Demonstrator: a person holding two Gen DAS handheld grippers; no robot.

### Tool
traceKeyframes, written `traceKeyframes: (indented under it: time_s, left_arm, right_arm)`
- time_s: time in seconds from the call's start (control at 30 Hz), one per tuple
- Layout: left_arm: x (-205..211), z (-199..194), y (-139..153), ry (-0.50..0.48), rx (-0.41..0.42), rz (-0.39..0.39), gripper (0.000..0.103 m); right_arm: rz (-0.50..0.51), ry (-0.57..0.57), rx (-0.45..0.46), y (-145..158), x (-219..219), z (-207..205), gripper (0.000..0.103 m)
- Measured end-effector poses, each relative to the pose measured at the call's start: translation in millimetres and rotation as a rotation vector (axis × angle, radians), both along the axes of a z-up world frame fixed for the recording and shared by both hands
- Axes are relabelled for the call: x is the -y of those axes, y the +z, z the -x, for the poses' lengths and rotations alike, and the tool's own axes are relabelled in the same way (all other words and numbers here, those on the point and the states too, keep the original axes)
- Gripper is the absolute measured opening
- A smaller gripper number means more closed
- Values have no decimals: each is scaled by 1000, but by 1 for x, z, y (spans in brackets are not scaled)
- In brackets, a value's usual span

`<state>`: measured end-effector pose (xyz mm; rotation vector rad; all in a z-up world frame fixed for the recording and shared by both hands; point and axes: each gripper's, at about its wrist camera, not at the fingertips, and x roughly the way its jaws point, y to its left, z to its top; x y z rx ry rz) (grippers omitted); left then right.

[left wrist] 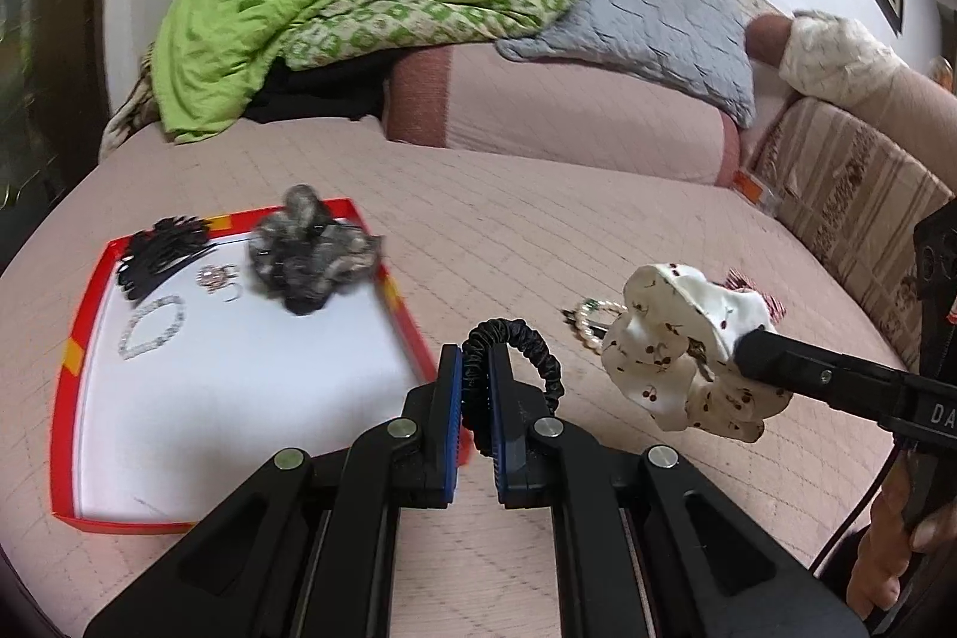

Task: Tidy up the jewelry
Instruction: 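Carry the black and white scrunchies in both tools over the tray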

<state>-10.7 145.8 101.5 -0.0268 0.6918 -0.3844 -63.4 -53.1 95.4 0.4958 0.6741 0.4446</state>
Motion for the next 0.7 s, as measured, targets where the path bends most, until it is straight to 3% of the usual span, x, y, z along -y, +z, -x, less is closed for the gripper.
traceKeyframes:
  time_s: [0.37,0.7]
  left_arm:
    - [-69,-18,3,140,-17,51,8]
    - [-126,-46,-12,258,-96,88,8]
  right_arm:
    - [34,82,28,21,-53,-24,11]
    - [83,145,8,19,-97,-51,11]
